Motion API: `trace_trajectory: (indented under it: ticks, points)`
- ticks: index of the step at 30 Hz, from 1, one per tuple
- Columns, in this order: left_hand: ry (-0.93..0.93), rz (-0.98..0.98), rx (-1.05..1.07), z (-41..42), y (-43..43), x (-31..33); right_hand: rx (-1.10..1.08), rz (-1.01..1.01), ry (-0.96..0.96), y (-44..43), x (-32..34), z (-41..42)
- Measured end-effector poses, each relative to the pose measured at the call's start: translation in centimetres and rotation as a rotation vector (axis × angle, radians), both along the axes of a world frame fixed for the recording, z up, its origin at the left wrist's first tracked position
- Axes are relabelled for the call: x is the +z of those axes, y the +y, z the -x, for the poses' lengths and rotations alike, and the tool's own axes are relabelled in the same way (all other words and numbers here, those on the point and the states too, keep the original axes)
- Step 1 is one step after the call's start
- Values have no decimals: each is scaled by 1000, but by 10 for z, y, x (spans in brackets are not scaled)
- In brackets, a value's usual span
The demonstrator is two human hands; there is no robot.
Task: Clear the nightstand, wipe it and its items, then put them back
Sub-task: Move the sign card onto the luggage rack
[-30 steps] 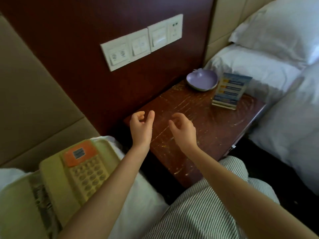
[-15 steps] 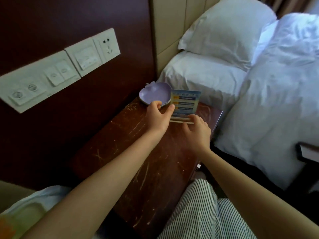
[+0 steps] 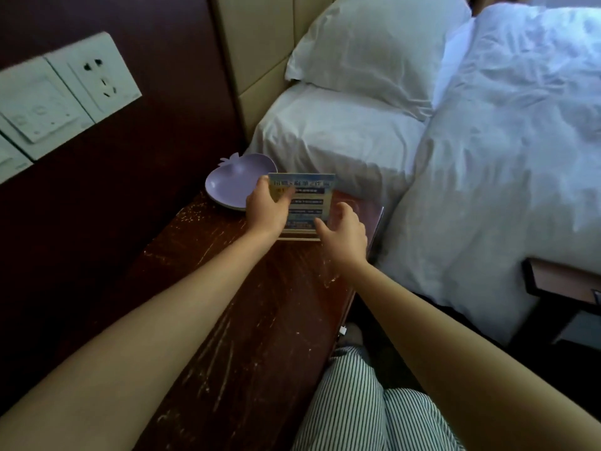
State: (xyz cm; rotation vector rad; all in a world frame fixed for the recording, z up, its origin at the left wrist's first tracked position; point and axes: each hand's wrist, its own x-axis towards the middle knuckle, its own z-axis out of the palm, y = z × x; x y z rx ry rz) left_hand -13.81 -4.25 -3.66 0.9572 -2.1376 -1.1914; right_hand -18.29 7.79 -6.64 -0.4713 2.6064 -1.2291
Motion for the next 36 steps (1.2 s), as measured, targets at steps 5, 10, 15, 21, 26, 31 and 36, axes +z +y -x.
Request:
trace_trajectory:
  ticks: [5,10,15,21,26,31,36]
  points:
    - [13,-14,-99,-6,-2,6,46,133,-187,5,-3,1]
    - [88,-208,-102,-6,14,19,103,176,-228,13,0,-10]
    - [185,-386,-63,-12,42,45,41,277,-264,30,0,-24]
    - [228,-497,-90,-25,74,68,-24,381,-188,64,10,-40]
    - [260,-545,-57,-37,102,76,-21,577,-299,95,21,-57]
    - [251,-613,-88,-49,131,73,-36,672,-331,130,25,-70]
    - [188,-643,-179,-57,154,65,-70,528,-252,167,22,-79]
